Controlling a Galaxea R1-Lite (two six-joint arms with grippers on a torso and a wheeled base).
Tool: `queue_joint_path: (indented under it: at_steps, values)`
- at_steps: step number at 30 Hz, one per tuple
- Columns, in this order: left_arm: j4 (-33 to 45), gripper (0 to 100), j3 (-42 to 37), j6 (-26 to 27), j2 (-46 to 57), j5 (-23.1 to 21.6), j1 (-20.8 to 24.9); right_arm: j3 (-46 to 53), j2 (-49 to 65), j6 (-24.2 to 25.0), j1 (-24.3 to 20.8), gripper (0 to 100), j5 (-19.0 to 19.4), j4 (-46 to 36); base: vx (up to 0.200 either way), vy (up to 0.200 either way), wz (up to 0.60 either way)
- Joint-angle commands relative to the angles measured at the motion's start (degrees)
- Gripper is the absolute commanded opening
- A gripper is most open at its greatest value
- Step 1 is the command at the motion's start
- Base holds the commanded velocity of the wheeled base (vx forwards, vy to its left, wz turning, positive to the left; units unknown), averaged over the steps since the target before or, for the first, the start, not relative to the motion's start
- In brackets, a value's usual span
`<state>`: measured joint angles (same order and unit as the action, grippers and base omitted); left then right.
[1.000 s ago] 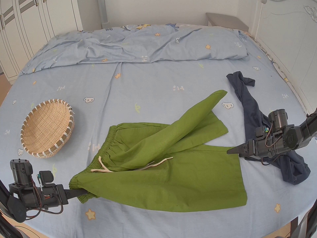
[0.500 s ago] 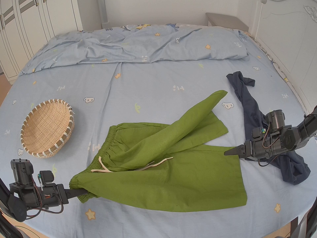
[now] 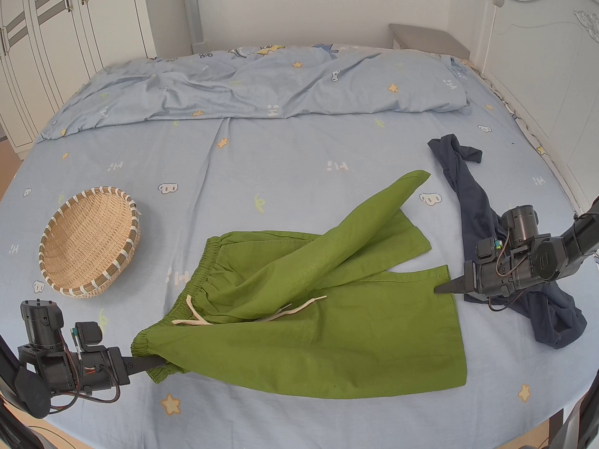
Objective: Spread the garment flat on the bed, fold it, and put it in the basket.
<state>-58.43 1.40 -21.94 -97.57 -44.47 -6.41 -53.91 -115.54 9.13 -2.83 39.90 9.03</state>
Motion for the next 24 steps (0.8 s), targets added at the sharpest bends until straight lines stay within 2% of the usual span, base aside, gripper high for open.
queue_joint_path:
  at_steps: [1, 9, 19, 24]
  values:
    - [0.0, 0, 0.1, 0.0, -0.2, 0.0, -0.1, -5.7, 0.8, 2.4, 0.3, 0, -0.2, 0.2, 0.000, 0.000, 0.00]
    - [0.0, 0, 0.2, 0.0, -0.5, 0.1, -0.1, -16.8, -0.4, 6.7, -0.4, 0, -0.3, 0.1, 0.000, 0.000, 0.00]
    - [-0.7, 0, 1.4, 0.7, -5.9, 0.1, 0.1, -25.8, -9.4, 6.8, -0.9, 0, -1.2, 0.2, 0.000, 0.000, 0.00]
    - [-3.2, 0, 1.1, 0.8, -7.9, 0.1, 0.2, -25.7, -10.5, 6.8, -0.8, 0, -1.2, 0.1, 0.000, 0.000, 0.00]
